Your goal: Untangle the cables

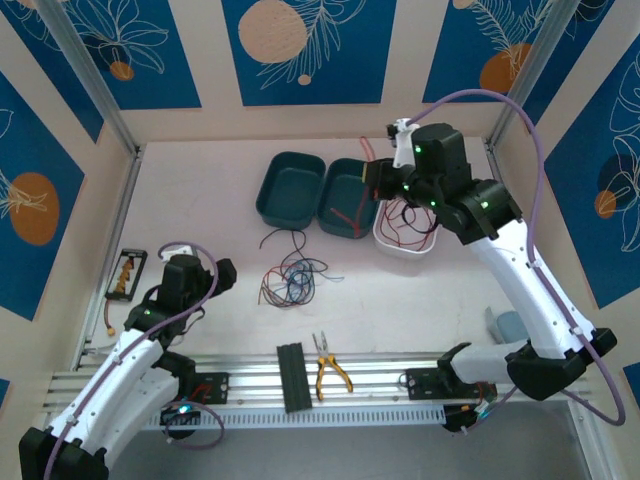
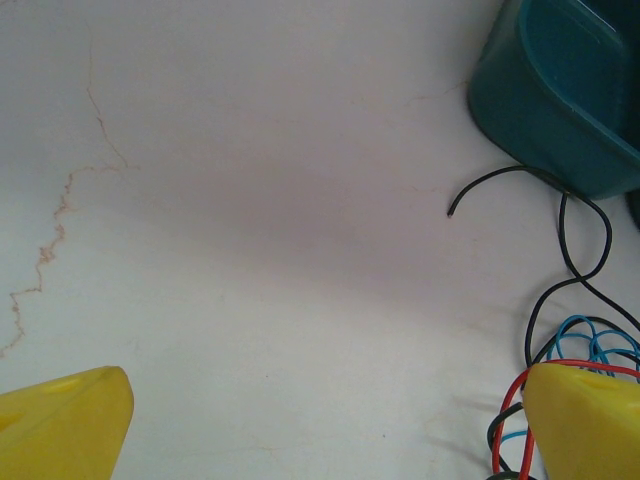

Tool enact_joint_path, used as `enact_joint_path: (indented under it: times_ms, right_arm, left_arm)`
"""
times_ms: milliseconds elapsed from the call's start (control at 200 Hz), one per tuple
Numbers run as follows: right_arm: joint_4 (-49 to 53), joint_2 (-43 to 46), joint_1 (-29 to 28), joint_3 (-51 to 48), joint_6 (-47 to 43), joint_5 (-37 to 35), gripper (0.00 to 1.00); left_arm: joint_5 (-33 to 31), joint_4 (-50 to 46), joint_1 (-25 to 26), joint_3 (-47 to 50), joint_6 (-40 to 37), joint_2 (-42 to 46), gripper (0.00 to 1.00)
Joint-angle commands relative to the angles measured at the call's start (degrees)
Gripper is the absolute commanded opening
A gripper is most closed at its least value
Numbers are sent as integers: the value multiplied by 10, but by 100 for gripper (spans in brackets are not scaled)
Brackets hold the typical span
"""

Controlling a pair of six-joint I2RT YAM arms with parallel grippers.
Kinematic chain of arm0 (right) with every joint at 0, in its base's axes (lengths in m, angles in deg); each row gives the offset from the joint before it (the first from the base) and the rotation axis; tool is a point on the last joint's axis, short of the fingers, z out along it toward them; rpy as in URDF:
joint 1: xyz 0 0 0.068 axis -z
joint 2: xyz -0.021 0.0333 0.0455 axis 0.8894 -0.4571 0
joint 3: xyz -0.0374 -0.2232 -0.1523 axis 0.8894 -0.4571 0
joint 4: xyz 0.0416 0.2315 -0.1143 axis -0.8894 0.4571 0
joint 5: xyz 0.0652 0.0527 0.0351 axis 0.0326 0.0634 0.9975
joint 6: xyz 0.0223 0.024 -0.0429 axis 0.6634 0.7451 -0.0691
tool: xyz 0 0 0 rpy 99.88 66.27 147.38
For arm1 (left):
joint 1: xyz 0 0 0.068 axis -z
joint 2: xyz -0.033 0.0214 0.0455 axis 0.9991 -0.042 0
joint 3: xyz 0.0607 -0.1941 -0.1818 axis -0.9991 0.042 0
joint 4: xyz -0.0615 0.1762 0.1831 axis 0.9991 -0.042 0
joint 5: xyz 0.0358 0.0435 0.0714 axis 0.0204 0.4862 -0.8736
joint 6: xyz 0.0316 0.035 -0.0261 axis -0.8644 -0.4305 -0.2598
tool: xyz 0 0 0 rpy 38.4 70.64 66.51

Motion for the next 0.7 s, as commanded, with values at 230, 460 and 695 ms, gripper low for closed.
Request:
enact_joint_path:
  times_ms: [230,460,695]
  right_arm:
    - [33,-7,115,-31,-40,-49,0]
    - [39,-44,164,-33,-77,-81,0]
    - [30,-67,199,-57,-88,-79,0]
  left_arm:
    - [6,-3,-5,-3,6,7,100]
    - [7,-3,-5,0,10,7,100]
    - [7,7,-5,10,16,4,100]
